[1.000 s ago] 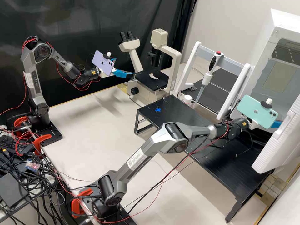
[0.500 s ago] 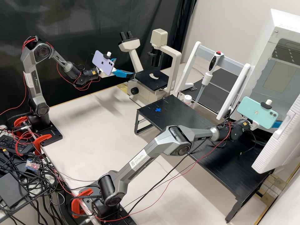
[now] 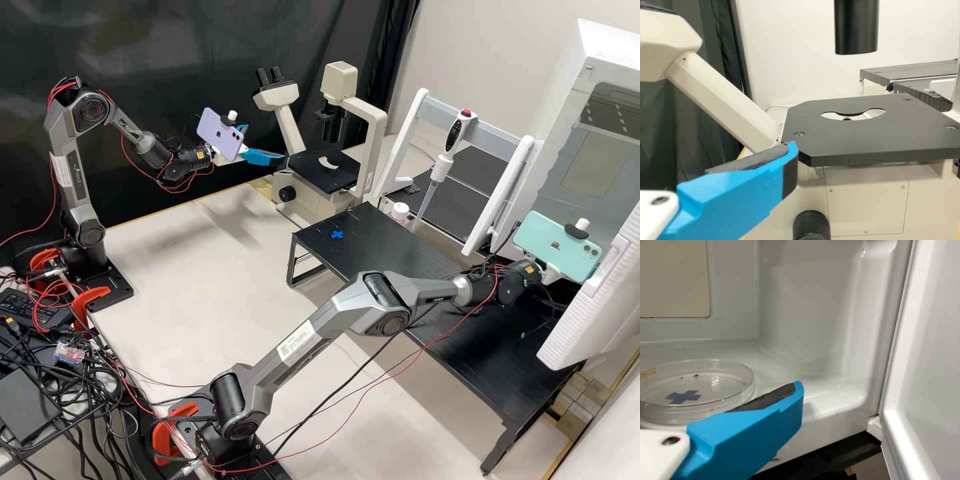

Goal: Move the petri dish to the microscope

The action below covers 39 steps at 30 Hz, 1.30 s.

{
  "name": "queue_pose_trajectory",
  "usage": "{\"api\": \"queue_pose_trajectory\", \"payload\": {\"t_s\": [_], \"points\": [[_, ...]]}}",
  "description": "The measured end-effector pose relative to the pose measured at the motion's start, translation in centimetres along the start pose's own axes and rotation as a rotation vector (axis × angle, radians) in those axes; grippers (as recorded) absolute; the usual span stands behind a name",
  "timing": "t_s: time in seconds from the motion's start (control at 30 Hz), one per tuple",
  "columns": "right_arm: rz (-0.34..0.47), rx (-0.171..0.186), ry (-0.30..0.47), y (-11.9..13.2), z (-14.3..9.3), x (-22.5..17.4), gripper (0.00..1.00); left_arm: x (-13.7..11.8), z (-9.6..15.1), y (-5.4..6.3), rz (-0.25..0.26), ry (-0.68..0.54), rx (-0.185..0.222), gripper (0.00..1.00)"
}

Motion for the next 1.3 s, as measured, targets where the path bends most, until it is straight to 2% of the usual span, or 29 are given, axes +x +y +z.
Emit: {"api": "queue_pose_trajectory", "payload": {"t_s": [0.3,0.4,1.3], "points": [[0.001,0.01,-0.002,-0.03,0.06,-0.01,0.0,0.0,0.0,0.0,0.0,0.0,0.0,1.0],[-0.002,0.025,-0.01,-0.23,0.29,-0.05,0.0,0.0,0.0,0.0,0.0,0.0,0.0,1.0],[-0.009,0.035,-0.008,-0.26,0.12,-0.52,0.0,0.0,0.0,0.0,0.0,0.0,0.0,1.0]]}}
